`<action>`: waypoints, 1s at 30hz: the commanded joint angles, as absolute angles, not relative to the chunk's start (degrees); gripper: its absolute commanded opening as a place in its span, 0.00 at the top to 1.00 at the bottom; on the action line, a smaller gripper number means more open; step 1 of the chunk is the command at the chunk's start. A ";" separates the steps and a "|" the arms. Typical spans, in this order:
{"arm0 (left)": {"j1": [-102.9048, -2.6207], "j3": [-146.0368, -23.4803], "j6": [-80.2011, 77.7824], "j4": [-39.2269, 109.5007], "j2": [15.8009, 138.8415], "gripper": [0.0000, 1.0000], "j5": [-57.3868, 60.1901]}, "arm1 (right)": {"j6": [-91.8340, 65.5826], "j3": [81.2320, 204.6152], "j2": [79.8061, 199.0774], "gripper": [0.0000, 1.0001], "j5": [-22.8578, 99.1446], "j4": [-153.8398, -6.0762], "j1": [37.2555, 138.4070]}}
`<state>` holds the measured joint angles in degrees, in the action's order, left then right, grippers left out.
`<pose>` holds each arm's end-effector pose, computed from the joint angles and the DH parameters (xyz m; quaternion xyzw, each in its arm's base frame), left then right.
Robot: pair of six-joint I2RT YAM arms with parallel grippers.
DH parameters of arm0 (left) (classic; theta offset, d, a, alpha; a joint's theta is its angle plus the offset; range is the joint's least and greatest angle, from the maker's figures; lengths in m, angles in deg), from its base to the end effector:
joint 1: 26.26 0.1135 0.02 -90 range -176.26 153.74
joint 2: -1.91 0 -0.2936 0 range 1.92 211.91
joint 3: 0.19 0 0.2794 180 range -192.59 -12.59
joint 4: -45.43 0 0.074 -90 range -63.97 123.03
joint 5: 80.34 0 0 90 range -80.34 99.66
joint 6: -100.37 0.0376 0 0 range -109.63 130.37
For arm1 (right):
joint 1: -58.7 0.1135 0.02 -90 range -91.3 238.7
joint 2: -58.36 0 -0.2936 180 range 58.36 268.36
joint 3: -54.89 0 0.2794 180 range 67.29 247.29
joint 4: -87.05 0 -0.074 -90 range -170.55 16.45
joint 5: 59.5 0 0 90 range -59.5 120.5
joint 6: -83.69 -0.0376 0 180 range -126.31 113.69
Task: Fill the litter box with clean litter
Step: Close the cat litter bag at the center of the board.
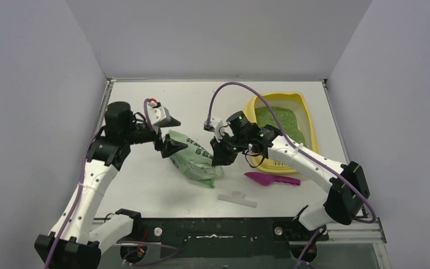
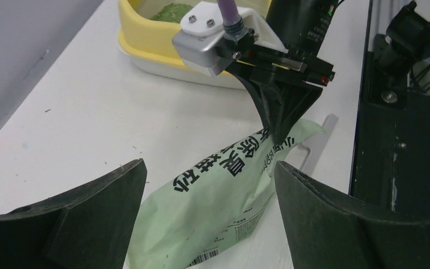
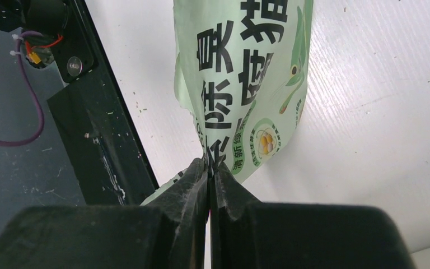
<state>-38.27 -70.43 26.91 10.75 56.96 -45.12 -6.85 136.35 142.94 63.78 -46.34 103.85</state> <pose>0.2006 -0.0741 0.3954 0.4361 0.6372 -0.3551 0.5270 0.2247 0.2552 0.3101 -0.4326 0.7948 0.3758 0.1996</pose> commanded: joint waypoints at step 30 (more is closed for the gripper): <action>-51.31 -89.10 69.15 -31.09 91.04 0.73 -35.50 | 0.61 120.76 125.29 1.00 65.16 -70.99 103.76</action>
